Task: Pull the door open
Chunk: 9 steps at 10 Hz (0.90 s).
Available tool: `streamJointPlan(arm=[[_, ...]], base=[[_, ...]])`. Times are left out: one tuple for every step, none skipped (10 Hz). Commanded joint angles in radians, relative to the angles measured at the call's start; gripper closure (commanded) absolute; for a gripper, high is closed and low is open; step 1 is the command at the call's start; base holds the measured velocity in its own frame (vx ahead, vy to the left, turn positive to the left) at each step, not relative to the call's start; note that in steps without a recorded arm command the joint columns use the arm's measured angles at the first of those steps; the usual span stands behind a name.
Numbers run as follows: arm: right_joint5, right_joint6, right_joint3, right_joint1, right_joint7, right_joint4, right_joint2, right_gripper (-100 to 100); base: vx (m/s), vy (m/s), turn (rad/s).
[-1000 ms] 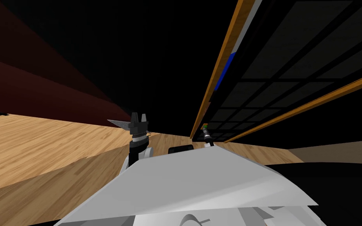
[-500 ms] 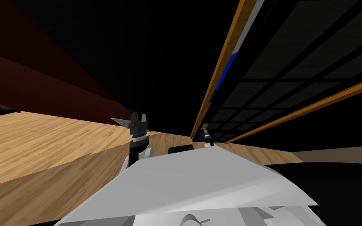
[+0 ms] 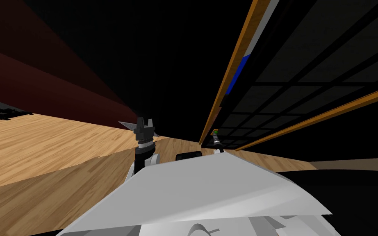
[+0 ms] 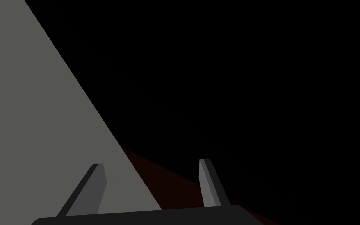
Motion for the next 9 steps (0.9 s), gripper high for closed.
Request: streamJointPlan(arm=[[-0.021, 0.015, -0.002, 0.025, -0.05, -0.02, -0.012, 100], [-0.035, 0.014, 0.003, 0.025, -0.076, -0.02, -0.016, 100], [-0.035, 0.014, 0.003, 0.025, -0.095, -0.02, -0.016, 100], [-0.05, 0.013, 0.008, 0.025, -0.125, -0.019, -0.019, 100], [-0.05, 0.013, 0.008, 0.025, -0.136, -0.019, -0.019, 100], [-0.065, 0.012, 0.014, 0.025, -0.174, -0.018, -0.022, 100], [-0.079, 0.011, 0.019, 0.024, -0.201, -0.018, -0.025, 100], [-0.079, 0.011, 0.019, 0.024, -0.219, -0.018, -0.025, 100], [-0.094, 0.01, 0.025, 0.024, -0.255, -0.017, -0.028, 100]], base=[[-0.026, -0.006, 0.079], [-0.045, -0.02, 0.109], [-0.03, -0.011, 0.053], [-0.031, 0.0, 0.069], [-0.023, 0.003, 0.035], [-0.041, -0.007, 0.069], [-0.052, -0.014, 0.121], [-0.026, -0.012, 0.037], [-0.033, -0.004, 0.074]])
